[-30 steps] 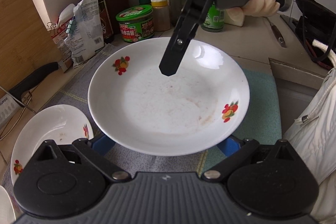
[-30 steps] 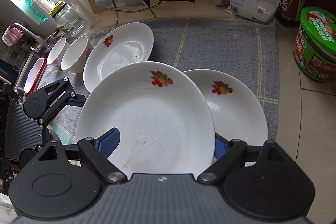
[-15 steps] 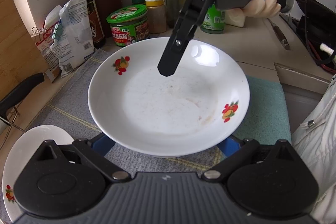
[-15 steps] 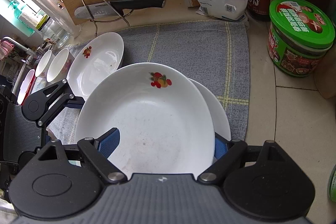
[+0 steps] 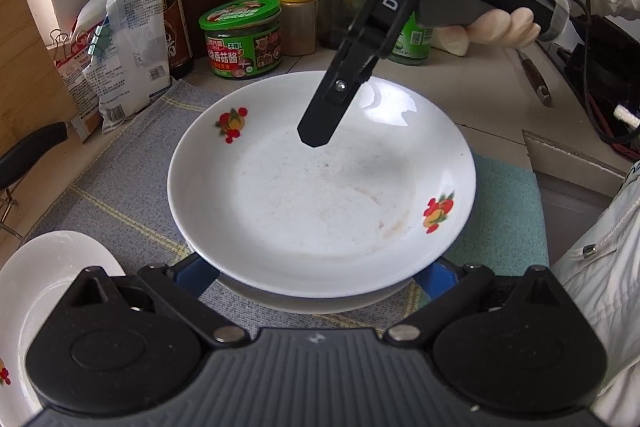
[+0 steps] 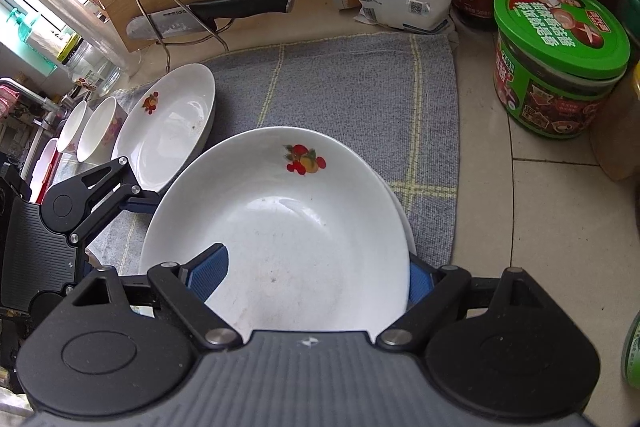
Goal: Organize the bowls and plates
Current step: 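Lower the fruit-decal plate onto the stained plate with the right tool, then settle the fruit-decal plate flat on the stained plate with the right tool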
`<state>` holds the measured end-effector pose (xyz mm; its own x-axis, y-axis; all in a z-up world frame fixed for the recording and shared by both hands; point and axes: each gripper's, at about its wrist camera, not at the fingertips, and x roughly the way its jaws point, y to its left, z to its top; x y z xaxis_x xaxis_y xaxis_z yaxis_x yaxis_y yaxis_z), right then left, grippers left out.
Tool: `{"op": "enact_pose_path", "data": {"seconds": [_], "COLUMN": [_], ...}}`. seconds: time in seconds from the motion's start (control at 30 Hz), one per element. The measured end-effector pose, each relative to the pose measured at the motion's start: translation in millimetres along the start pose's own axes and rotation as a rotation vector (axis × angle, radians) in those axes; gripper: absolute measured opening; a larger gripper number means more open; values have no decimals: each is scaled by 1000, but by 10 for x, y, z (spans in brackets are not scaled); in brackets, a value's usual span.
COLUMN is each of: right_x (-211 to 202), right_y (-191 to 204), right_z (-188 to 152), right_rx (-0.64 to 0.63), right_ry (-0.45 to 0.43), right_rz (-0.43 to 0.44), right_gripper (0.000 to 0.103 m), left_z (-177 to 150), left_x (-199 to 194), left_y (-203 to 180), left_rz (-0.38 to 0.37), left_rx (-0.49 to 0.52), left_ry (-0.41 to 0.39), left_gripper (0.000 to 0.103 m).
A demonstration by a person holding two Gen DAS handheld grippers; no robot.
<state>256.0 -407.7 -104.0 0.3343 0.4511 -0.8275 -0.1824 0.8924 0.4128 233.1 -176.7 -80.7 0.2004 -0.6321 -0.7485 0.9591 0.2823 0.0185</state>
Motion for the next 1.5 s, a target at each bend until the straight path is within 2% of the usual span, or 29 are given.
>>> {"op": "enact_pose_path", "data": {"seconds": [0.8,0.93,1.5], "right_x": [113,143,128], "right_y": [-39,-55,-46], "right_z": [-45,-43,-51], "right_rx": [35,42,43], "right_ry": [28,30,23], "right_rz": [26,35,20], "right_gripper": [92,92,93], "left_z": [37,15,-25], "left_x": [4,14,-86], "left_y": [-16,2,-12], "left_rz": [4,7,22], "left_rx": [27,10,7], "left_ry": [71,103,74], "left_gripper": [100,100,99]}}
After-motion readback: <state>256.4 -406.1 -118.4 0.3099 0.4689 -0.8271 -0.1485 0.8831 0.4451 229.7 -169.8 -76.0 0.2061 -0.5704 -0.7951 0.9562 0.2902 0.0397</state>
